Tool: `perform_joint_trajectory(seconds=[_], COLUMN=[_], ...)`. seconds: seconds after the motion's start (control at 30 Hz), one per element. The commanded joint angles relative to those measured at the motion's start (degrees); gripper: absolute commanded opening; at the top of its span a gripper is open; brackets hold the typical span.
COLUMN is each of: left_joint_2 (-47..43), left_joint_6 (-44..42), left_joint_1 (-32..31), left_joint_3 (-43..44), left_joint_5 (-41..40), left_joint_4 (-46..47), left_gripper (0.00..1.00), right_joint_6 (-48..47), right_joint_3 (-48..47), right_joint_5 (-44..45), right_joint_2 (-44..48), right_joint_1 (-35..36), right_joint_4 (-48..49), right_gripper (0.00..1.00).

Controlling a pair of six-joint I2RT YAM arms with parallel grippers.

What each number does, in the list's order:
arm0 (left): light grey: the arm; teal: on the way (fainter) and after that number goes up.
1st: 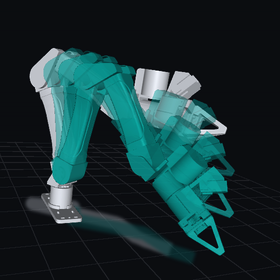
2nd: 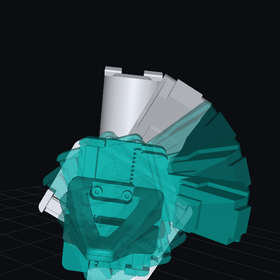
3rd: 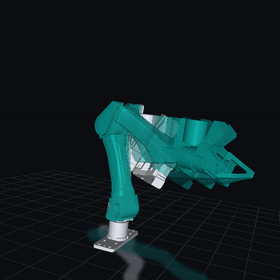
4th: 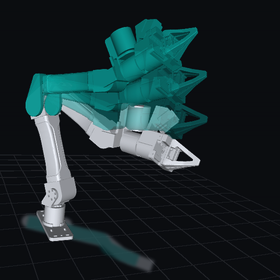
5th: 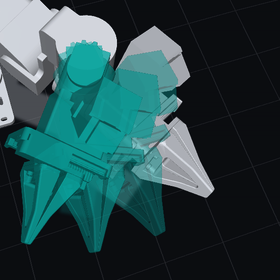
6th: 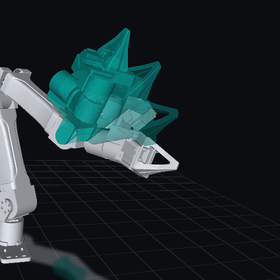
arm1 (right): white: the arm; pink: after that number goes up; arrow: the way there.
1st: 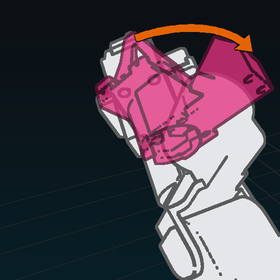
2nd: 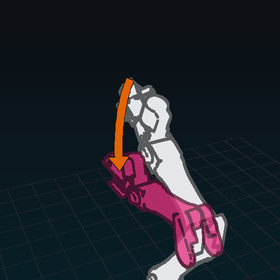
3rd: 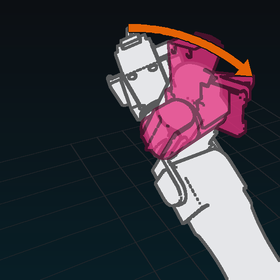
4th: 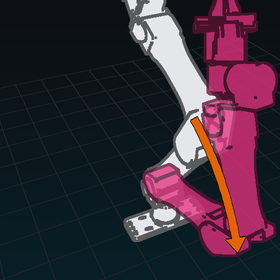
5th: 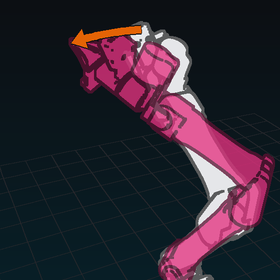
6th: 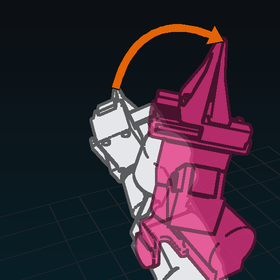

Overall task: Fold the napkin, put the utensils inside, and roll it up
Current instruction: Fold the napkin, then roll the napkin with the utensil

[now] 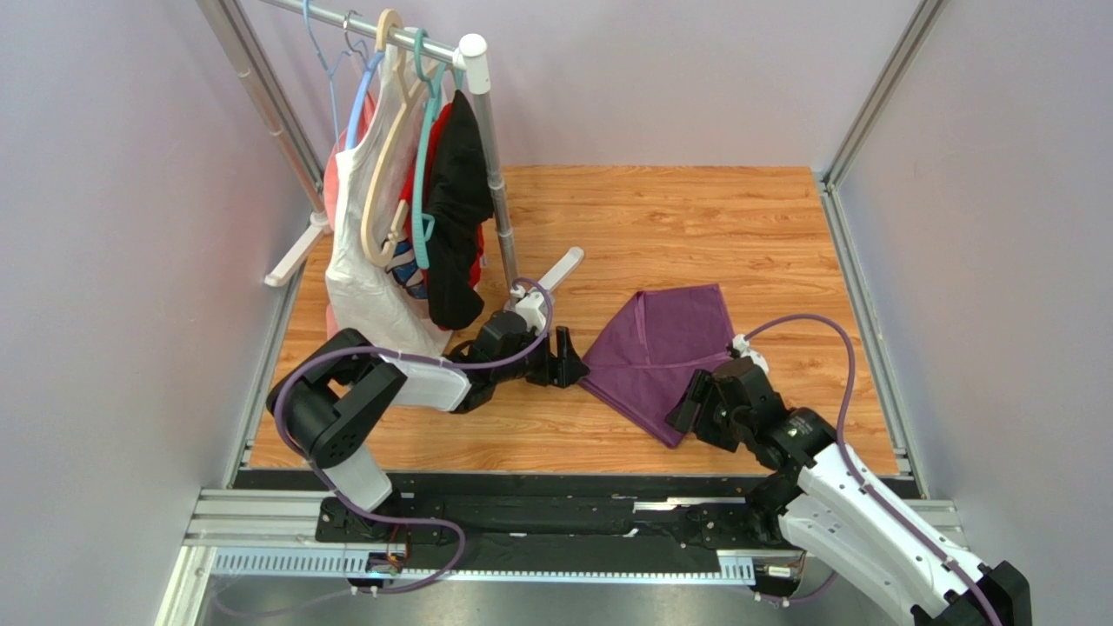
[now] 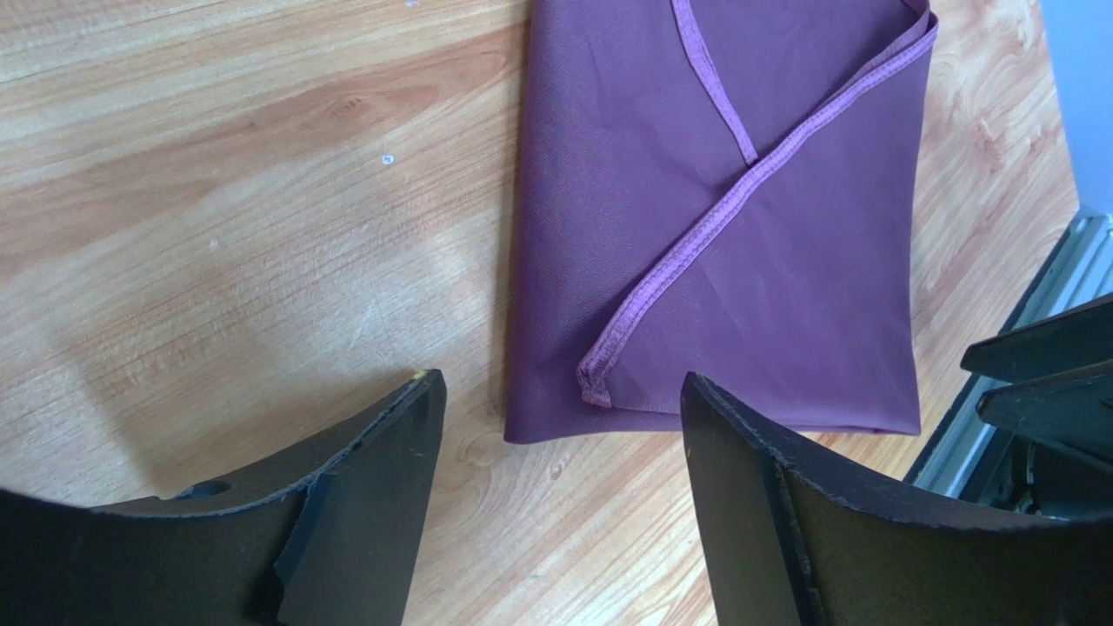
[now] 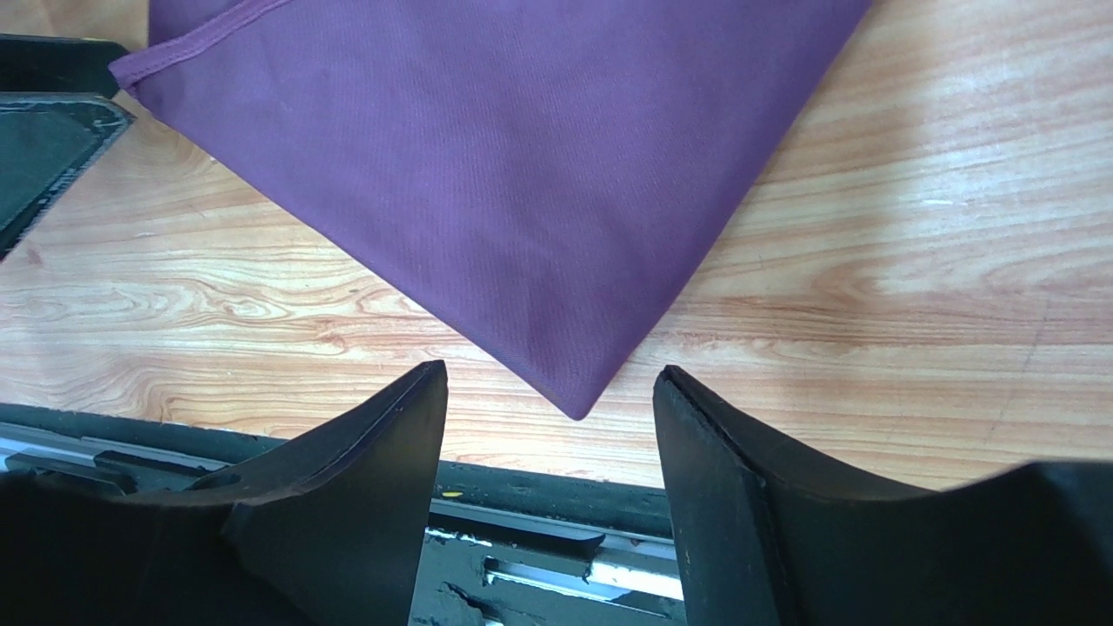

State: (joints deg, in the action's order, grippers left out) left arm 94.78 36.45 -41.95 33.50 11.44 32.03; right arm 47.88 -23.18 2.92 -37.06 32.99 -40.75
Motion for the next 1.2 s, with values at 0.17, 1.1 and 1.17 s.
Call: perform_joint_trajectory(seconds=[0.17, 1.1, 1.17], left_joint_2=[3.1, 2.5, 2.3], left_joint_6=[3.2, 2.4, 2.5], left_joint_1=[0.0, 0.6, 1.3], left_joint_3=[1.8, 1.9, 1.8], left_joint_5=[1.8, 5.0, 5.5], left_joint_4=[5.2, 0.5, 0.1], left_gripper=[0.65, 0.19, 0.18], right_joint_6=[-1.6, -25.7, -28.2], right_joint_3=[0.1, -21.8, -22.8], right_joint_5=[-1.2, 23.4, 25.3], right_joint_2=[0.1, -36.8, -40.9], right_joint_1=[0.6, 27.5, 28.5], right_joint_4=[5.3, 11.8, 13.0], right_gripper=[0.63, 0.65, 0.67])
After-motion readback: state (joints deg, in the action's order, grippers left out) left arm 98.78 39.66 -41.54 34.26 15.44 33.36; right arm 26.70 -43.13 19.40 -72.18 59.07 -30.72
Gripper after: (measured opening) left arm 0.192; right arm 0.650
